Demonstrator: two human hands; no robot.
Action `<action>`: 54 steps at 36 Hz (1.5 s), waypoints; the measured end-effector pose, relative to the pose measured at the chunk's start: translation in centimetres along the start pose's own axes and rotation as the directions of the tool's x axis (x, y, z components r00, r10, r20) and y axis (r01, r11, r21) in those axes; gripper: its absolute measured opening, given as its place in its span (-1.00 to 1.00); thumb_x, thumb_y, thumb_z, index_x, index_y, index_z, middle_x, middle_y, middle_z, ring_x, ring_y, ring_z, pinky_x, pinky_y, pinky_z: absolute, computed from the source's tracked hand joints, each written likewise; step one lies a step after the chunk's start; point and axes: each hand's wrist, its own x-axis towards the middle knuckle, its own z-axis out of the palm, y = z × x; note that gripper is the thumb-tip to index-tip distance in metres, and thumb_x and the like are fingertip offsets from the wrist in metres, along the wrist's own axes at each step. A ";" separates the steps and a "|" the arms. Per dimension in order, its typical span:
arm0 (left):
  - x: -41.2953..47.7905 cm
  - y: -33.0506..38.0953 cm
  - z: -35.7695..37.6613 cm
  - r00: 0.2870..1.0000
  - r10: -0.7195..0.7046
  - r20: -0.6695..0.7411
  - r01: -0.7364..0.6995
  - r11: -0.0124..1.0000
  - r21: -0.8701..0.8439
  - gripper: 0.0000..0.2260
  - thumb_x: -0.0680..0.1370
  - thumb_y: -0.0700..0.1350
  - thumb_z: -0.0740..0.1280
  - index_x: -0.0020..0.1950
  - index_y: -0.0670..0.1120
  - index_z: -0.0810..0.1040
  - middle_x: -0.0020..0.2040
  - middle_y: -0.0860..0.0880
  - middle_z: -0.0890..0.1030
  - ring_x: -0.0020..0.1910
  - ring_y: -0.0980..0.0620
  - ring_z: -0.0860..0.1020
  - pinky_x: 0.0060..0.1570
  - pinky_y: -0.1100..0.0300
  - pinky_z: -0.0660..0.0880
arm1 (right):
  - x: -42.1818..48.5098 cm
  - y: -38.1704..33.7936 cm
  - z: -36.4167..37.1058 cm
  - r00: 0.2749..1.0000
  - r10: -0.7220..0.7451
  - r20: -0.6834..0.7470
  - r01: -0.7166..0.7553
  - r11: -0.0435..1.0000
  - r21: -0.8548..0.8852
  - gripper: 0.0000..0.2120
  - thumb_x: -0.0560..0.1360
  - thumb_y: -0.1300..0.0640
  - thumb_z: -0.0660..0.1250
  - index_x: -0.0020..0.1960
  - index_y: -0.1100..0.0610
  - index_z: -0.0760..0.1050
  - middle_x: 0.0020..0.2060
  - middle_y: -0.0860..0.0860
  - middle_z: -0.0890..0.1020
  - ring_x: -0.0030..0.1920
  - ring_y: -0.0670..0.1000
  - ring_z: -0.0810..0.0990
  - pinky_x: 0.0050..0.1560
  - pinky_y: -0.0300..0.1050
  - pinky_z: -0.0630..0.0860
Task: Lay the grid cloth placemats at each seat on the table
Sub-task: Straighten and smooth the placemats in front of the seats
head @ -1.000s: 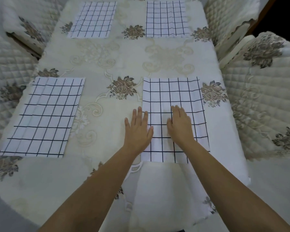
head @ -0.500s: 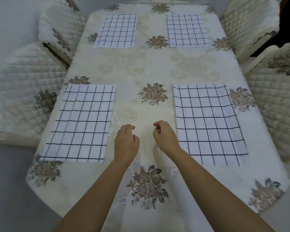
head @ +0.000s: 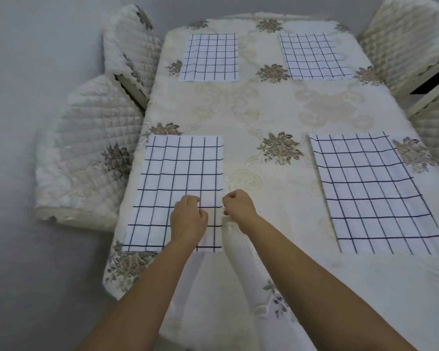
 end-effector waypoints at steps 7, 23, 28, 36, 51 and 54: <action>1.0 -1.2 -0.1 0.975 0.037 0.218 -0.065 0.991 0.120 -0.69 0.58 -0.15 0.15 0.32 -0.15 0.39 0.26 -0.12 0.38 0.18 -0.09 0.39 0.01 0.10 0.44 | 0.8 -0.8 1.9 0.992 0.127 -0.017 -0.127 0.992 0.012 -0.73 0.50 0.25 0.18 -0.34 0.14 0.19 -0.42 0.03 0.27 -0.43 -0.03 0.25 -0.44 -0.23 0.22; 2.1 -0.5 0.3 0.912 0.195 0.360 -0.307 0.908 0.286 -0.64 0.60 0.00 0.13 0.40 0.00 0.31 0.49 -0.15 0.14 0.48 -0.14 0.06 0.38 -0.10 0.10 | 2.8 0.4 1.9 0.982 0.136 -0.135 -0.155 0.977 -0.149 -0.68 0.49 0.28 0.24 -0.39 0.17 0.23 -0.46 0.05 0.33 -0.45 -0.02 0.30 -0.47 -0.21 0.21; 1.9 0.3 1.4 0.873 0.203 0.444 -0.347 0.898 0.270 -0.55 0.59 0.12 0.14 0.45 0.05 0.19 0.55 -0.10 -0.04 0.52 -0.16 -0.12 0.38 -0.27 0.03 | 3.1 1.4 0.4 0.973 0.134 -0.190 -0.164 0.975 -0.150 -0.70 0.49 0.23 0.27 -0.37 0.17 0.26 -0.42 0.05 0.38 -0.37 0.02 0.40 -0.47 -0.21 0.26; 1.2 1.8 2.3 0.829 0.249 0.501 -0.412 0.877 0.246 -0.44 0.54 0.23 0.16 0.48 0.11 0.11 0.56 -0.06 -0.12 0.51 -0.19 -0.19 0.36 -0.33 0.02 | 3.1 3.0 -1.6 0.964 0.134 -0.231 -0.174 0.971 -0.161 -0.71 0.49 0.21 0.27 -0.36 0.16 0.28 -0.41 0.03 0.40 -0.23 0.07 0.46 -0.47 -0.23 0.25; 0.5 3.6 3.1 0.799 0.248 0.549 -0.438 0.864 0.248 -0.33 0.49 0.29 0.19 0.51 0.14 0.02 0.54 -0.13 -0.19 0.50 -0.25 -0.23 0.38 -0.33 -0.04 | 3.2 4.2 -3.1 0.952 0.135 -0.273 -0.184 0.969 -0.163 -0.69 0.50 0.17 0.29 -0.37 0.18 0.29 -0.45 0.05 0.41 -0.44 -0.03 0.37 -0.48 -0.20 0.25; 0.4 3.6 3.2 0.789 0.246 0.563 -0.445 0.861 0.247 -0.26 0.45 0.31 0.23 0.52 0.15 -0.03 0.54 -0.13 -0.21 0.49 -0.25 -0.26 0.38 -0.33 -0.05 | 2.9 4.1 -3.1 0.957 0.126 -0.262 -0.174 0.970 -0.171 -0.75 0.50 0.17 0.29 -0.32 0.22 0.35 -0.45 0.05 0.42 -0.44 -0.02 0.38 -0.47 -0.20 0.26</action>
